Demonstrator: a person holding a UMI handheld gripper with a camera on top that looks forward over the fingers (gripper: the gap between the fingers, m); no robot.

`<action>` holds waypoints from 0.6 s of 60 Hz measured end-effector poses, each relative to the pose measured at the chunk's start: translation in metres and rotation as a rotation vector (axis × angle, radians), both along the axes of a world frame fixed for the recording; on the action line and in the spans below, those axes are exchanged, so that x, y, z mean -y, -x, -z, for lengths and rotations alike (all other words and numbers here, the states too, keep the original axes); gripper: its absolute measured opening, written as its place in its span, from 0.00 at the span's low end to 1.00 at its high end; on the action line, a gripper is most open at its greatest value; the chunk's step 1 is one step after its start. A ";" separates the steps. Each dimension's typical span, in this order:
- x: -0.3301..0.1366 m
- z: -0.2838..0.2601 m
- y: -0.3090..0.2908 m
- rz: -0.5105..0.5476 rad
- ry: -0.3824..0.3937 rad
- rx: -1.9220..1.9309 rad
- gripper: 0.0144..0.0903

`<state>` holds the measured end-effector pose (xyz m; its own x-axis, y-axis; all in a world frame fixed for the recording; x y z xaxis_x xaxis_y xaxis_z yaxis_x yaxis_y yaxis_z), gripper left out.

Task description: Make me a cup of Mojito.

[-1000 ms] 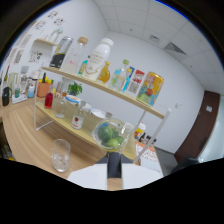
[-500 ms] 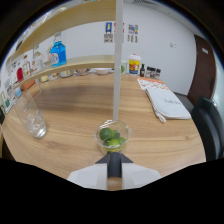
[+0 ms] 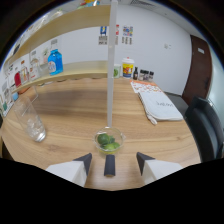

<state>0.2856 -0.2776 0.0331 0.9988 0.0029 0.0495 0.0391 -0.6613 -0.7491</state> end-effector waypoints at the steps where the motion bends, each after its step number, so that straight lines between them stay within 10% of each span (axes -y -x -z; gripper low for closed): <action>1: 0.000 -0.005 0.001 0.003 -0.009 0.001 0.93; 20: 0.013 -0.120 0.105 -0.023 -0.243 -0.043 0.94; 36: 0.031 -0.117 0.216 -0.086 -0.235 -0.086 0.95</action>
